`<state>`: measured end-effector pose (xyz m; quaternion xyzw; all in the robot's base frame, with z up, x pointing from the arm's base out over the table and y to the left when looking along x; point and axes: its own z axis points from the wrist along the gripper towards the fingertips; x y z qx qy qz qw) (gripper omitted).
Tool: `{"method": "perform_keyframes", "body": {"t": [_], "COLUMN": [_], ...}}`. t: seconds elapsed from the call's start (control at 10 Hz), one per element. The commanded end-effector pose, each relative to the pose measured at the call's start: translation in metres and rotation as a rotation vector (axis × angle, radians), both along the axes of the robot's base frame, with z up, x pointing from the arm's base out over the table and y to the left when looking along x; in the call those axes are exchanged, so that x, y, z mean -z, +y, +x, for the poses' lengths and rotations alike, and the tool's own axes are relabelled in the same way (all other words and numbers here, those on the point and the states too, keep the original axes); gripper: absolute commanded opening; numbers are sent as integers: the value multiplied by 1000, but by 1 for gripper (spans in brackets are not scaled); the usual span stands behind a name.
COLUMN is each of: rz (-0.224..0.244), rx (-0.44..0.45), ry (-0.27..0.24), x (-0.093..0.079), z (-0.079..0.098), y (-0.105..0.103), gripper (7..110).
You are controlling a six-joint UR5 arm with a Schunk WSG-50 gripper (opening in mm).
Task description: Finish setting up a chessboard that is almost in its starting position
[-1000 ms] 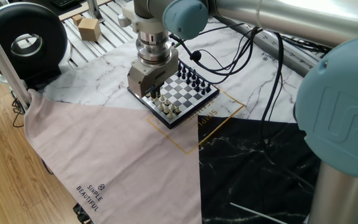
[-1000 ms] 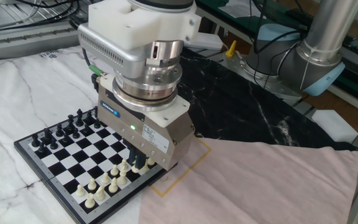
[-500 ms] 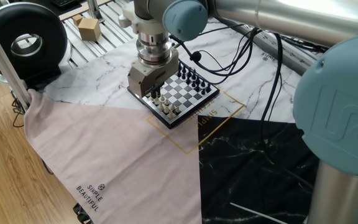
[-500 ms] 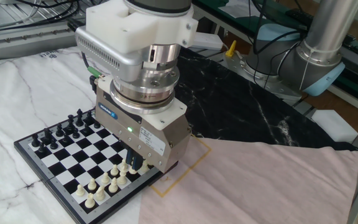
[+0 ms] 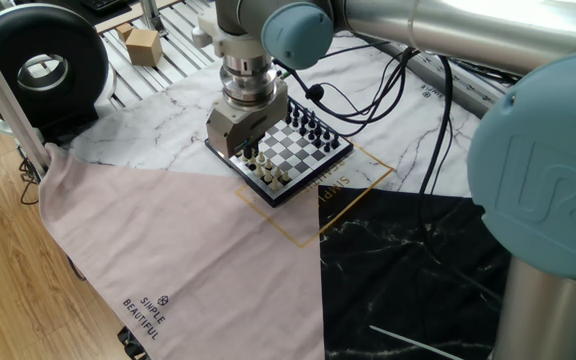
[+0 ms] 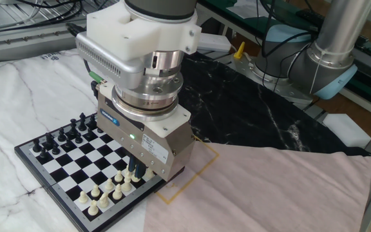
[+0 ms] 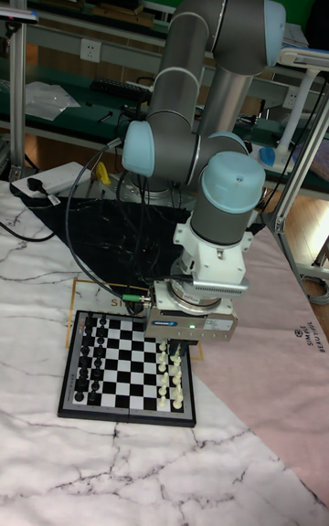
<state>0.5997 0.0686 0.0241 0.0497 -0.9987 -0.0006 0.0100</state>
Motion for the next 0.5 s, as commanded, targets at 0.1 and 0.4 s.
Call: {"method": "perform_keyframes", "body": {"t": [0.1, 0.4], "rz": [6, 11], "rx": [12, 12], "ry": [23, 26], "x": [3, 3], "z": [-5, -5], "y": [-1, 0], "gripper": [7, 7]}}
